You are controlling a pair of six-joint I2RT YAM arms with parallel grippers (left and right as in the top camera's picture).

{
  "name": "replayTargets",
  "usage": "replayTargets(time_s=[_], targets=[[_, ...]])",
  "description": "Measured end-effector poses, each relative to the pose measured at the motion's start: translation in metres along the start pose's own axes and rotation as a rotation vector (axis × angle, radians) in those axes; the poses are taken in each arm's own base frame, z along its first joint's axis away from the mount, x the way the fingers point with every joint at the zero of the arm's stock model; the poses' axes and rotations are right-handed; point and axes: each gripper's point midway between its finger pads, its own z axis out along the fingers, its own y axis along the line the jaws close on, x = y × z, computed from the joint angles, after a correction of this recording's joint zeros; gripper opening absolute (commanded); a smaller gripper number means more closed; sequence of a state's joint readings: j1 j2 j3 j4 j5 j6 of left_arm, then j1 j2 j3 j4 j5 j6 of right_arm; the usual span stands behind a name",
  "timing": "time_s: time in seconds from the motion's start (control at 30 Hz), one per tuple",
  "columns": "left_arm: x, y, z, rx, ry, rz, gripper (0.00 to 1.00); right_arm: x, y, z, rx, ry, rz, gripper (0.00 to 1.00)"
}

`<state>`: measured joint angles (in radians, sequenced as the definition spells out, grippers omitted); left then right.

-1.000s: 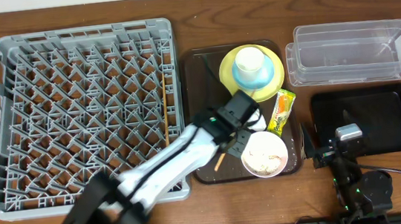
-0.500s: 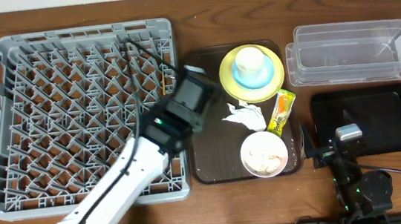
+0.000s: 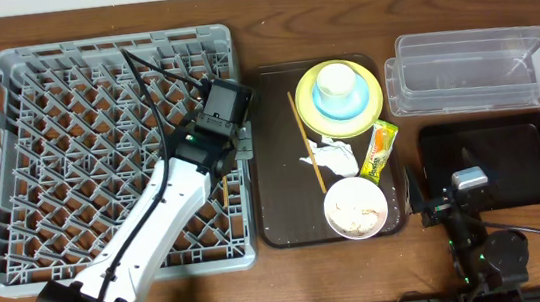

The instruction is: Sort waste into correct bins and load items into the dishwasher rack

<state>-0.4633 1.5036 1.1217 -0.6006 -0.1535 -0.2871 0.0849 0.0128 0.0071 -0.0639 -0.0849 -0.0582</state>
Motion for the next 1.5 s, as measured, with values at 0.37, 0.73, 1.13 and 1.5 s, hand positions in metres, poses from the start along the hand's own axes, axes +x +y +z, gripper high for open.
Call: replayTargets(time_s=[0.37, 0.73, 1.13, 1.5], targets=[[0.015, -0.069, -0.012, 0.202, 0.027, -0.070, 0.27, 0.000, 0.000, 0.000, 0.000, 0.000, 0.000, 0.99], [0.034, -0.101, 0.023, 0.123, 0.033, -0.129, 0.35, 0.000, 0.000, 0.000, 0.000, 0.000, 0.000, 0.99], [0.074, -0.116, 0.069, 0.114, 0.168, -0.113, 0.43, 0.000, 0.000, 0.000, 0.000, 0.000, 0.000, 0.99], [0.084, -0.130, 0.065, 0.179, 0.221, -0.115, 0.47, 0.000, 0.000, 0.000, 0.000, 0.000, 0.000, 0.99]])
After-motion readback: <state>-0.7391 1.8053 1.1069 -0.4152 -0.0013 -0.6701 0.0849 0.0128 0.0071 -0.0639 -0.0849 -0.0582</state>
